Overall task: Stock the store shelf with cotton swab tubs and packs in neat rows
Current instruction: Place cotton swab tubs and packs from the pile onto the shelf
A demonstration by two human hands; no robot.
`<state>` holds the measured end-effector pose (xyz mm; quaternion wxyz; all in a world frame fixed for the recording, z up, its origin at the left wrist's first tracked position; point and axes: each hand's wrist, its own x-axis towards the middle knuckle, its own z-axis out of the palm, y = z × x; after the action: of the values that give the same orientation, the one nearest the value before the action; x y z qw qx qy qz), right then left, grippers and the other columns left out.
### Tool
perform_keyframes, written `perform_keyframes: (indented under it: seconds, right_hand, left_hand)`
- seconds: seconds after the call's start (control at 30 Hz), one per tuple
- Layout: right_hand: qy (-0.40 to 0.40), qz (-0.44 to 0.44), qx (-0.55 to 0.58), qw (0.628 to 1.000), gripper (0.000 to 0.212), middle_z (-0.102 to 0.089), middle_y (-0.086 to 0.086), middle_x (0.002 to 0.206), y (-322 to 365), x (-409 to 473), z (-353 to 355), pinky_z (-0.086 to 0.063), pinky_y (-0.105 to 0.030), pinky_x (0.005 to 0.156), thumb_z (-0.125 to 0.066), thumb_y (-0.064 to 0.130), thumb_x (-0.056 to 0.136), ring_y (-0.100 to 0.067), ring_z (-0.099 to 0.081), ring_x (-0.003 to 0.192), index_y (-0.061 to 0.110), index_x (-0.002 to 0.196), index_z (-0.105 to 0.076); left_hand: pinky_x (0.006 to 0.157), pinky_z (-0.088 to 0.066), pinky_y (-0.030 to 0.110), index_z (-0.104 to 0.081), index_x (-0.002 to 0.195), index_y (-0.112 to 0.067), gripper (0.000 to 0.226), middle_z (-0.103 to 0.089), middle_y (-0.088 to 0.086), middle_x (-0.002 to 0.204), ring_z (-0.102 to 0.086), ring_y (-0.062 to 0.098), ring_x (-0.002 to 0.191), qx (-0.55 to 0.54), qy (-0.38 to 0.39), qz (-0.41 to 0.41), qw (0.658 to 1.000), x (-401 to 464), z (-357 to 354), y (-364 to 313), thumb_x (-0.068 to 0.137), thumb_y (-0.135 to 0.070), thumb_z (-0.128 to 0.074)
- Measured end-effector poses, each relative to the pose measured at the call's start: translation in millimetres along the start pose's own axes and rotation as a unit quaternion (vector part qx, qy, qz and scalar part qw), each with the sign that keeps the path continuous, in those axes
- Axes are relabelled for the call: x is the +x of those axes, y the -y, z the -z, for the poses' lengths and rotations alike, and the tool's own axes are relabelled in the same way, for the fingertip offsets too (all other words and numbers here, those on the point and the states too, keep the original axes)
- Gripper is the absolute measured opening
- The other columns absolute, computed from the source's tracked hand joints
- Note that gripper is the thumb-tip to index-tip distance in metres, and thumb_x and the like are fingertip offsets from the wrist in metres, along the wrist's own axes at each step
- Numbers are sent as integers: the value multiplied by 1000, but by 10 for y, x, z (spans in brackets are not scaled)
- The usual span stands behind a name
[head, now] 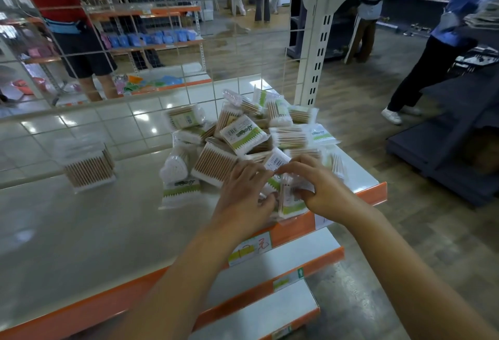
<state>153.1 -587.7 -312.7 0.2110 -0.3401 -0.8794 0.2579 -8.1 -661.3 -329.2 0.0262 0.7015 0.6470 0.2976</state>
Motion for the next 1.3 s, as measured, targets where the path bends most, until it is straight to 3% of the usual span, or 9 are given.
perform_keyframes:
  seconds: [0.1,0.23,0.37,0.5,0.63,0.93,1.13,1.23,1.3]
  right_hand:
    - [-22,0,88,996,49,-52,0,106,41,-2,26,-46,-7,76,-56,-18,77,-6,-53,99,17,112,-60]
    - [-44,-13,210,977,51,-54,-4,96,221,16,99,-45,-4,65,-50,-24,79,15,-54,79,18,107,-59]
    - [-77,6,266,961,51,-60,5,92,336,100,94,-45,-5,67,-57,-19,78,12,-54,79,27,98,-61]
    - [-106,38,338,934,45,-64,5,92,410,206,-3,-51,-18,76,-59,-17,78,-3,-59,87,22,99,-60]
    - [-116,41,415,902,41,-70,12,82,458,291,-65,-53,-20,71,-58,-18,77,-4,-63,83,14,102,-61]
    - [-110,32,489,865,36,-71,6,89,464,381,-149,-54,-31,80,-61,-1,66,-14,-65,85,6,101,-63]
    - [-122,6,530,839,37,-72,2,87,450,398,-216,-51,-37,79,-61,-10,73,-21,-63,88,23,83,-75]
    - [-105,0,531,841,39,-73,3,84,525,370,-267,-50,-28,73,-56,-10,81,-15,-65,85,24,80,-75]
    - [-69,1,537,841,29,-72,4,79,620,339,-306,-52,-22,66,-63,-3,78,-11,-65,76,24,79,-74]
  left_hand:
    - [99,-33,26,-61,115,-12,45,-55,0,116,-40,16,118,-52,5,49,997,-50,19,-17,79,-38,-54]
    - [82,-32,6,-56,121,-27,38,-53,-9,116,-47,3,109,-150,-11,103,983,-134,106,-69,85,-29,-65]
    - [74,-44,6,-49,101,-49,43,-61,-15,100,-56,-10,88,-303,-40,130,943,-156,223,-95,82,-16,-69]
    - [73,-50,14,-62,90,-36,37,-71,-16,82,-65,-3,79,-422,-55,185,886,-165,331,-62,80,-2,-67]
    - [72,-53,18,-66,91,-20,29,-73,-9,80,-67,5,79,-513,-90,220,825,-238,378,-32,79,6,-64]
    - [76,-55,26,-67,87,-18,25,-73,-5,79,-68,12,78,-535,-143,246,796,-331,392,6,75,4,-67]
    - [68,-53,32,-65,99,-14,36,-71,7,92,-66,22,81,-529,-187,243,791,-340,605,158,64,-12,-73]
    - [58,-51,22,-63,97,-16,33,-71,-2,80,-67,10,73,-521,-214,232,793,-322,734,213,70,0,-73]
    - [62,-54,26,-62,96,-18,34,-71,0,83,-68,13,77,-509,-213,226,803,-301,789,245,73,5,-68]
